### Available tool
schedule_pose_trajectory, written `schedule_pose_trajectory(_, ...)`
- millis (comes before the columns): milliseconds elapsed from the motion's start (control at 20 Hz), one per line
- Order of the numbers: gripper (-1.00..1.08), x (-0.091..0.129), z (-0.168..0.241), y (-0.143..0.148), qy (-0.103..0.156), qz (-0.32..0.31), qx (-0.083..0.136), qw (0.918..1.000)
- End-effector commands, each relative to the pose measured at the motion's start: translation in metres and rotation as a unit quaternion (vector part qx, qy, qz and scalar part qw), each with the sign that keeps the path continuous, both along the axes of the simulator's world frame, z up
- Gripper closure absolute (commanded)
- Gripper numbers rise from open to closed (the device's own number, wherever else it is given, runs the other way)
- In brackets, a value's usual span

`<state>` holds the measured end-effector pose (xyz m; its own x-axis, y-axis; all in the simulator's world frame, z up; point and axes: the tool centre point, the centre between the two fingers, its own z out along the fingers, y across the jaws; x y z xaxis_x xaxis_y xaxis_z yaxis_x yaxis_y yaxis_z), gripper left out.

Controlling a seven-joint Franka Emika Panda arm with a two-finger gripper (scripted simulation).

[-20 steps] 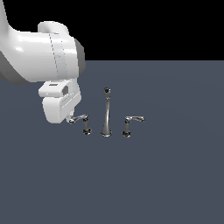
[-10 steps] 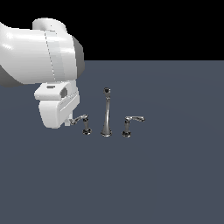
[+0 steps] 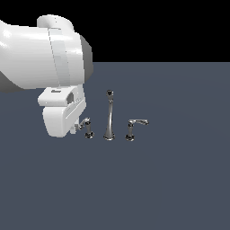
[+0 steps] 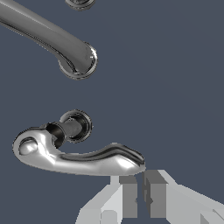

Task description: Turn on the faucet by rotating a designated handle.

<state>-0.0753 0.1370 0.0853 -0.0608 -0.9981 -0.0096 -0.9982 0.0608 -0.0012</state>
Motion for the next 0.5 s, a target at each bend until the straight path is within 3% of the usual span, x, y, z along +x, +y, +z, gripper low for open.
schedule_pose_trajectory(0,1.08,0.000,0.000,0.000,0.000,0.000,0.000,1.0000)
schedule_pose_trajectory(450,1.08,0.014,0.000,-0.063,0.001,-0.019,-0.004,0.9998)
